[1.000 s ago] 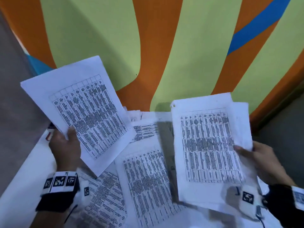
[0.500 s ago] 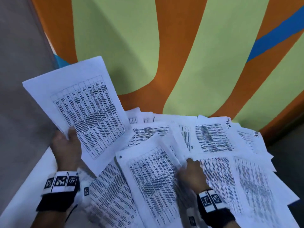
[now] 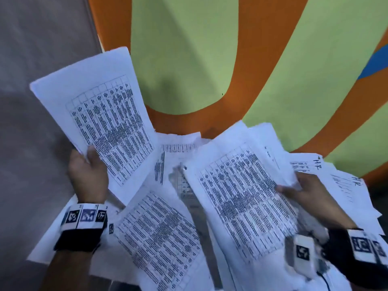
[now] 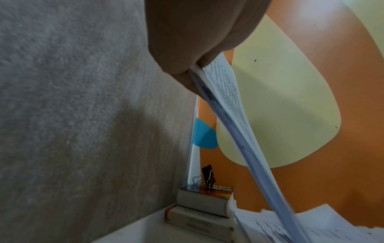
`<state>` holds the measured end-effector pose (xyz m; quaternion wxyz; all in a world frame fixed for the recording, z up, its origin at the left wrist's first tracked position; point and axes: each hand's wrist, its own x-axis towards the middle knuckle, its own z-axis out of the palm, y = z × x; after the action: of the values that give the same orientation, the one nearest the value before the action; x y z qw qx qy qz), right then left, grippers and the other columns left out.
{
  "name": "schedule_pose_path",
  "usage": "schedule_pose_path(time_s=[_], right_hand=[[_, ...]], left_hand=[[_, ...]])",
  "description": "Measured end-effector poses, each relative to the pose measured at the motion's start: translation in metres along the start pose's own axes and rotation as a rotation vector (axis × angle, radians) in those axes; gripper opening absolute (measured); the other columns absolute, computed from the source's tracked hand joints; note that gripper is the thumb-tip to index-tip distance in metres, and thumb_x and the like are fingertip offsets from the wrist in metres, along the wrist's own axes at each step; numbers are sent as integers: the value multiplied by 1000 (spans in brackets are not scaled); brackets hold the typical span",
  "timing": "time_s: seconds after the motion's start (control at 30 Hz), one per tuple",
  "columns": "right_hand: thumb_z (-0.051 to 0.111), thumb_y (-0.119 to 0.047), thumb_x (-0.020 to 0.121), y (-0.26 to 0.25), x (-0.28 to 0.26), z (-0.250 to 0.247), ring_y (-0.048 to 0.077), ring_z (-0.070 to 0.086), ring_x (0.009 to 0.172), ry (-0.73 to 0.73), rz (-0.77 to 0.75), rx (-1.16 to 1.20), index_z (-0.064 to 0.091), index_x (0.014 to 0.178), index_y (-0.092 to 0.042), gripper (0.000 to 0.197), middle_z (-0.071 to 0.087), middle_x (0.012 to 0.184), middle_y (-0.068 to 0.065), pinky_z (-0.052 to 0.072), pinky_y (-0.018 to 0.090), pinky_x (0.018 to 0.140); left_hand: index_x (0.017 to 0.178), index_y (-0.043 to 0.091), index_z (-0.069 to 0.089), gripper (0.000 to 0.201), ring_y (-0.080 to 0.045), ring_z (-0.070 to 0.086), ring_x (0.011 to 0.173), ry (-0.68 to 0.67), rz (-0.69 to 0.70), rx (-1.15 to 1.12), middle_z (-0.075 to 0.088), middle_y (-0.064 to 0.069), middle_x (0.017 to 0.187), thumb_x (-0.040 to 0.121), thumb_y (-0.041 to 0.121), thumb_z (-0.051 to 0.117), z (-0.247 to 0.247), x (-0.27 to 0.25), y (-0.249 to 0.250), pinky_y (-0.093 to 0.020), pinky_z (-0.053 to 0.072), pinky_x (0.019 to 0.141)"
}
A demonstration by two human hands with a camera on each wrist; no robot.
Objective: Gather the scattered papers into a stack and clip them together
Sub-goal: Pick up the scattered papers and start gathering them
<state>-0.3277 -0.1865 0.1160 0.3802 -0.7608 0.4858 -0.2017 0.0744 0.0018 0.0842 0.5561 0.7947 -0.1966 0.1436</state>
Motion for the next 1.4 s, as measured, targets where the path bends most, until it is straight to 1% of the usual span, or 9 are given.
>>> schedule_pose_path(time_s=[0.13,0.3,0.6,0.87,0.97,1.07,1.2,1.3,1.4], right_hand=[[75,-22,79,-29,18,34,-10,61,63,-249,-17,60,73,84,-18,7,74,73,-17,44,9,57],[71,-8,79,-34,39,154,2,53,45,-519,22,-167,61,57,-14,25,60,52,-6,43,23,52],[59,-32,78,-29,25,239,30,61,91,-411,-140,-574,42,117,-8,49,50,107,12,50,35,71],[66,-13,78,-32,25,181,11,56,54,-528,-87,-217,61,70,-9,10,63,66,3,43,18,50],[78,-11,76,-25,27,109,0,56,57,-425,-82,-7,70,69,-10,11,70,69,2,45,20,56],[80,-21,73,-17,24,52,4,59,59,-271,-9,177,70,76,-3,21,68,68,-2,44,16,56],[76,-13,76,-3,23,30,3,67,68,-136,68,355,69,82,-9,9,76,73,-2,49,21,65],[85,-52,55,9,26,41,26,68,87,-67,91,436,71,100,-4,67,74,99,16,51,43,84],[81,-50,64,14,26,53,19,66,95,-52,105,505,70,108,-11,60,74,101,3,46,40,92]], left_hand=[[103,-15,52,41,-49,58,87,19,16,25,59,-39,96,99,25,44,-10,7,-4,-44,40,69],[111,-12,52,37,-48,58,96,35,14,49,60,-38,106,99,22,44,-21,10,-11,-44,43,78],[113,-8,53,35,-45,60,94,37,-34,77,62,-35,103,100,22,43,-37,14,-32,-42,46,78],[111,-6,57,30,-35,63,92,16,15,-25,65,-30,100,98,18,45,-28,14,-23,-28,40,73],[106,-4,59,32,11,58,71,10,5,-80,64,-9,78,96,24,46,-26,21,-30,-19,37,63],[103,-4,60,32,19,49,60,-2,-27,-137,52,15,72,95,25,49,-17,23,-26,-6,34,57],[101,-7,60,25,-23,59,77,-235,-26,-164,63,-20,84,96,16,52,8,5,4,-23,33,62],[107,-3,61,22,-23,57,85,-535,66,-200,65,-19,94,95,14,54,30,-20,29,-26,38,69],[120,16,58,26,-23,62,107,-818,-23,-415,66,-7,116,94,14,55,46,-43,46,-38,47,92]])
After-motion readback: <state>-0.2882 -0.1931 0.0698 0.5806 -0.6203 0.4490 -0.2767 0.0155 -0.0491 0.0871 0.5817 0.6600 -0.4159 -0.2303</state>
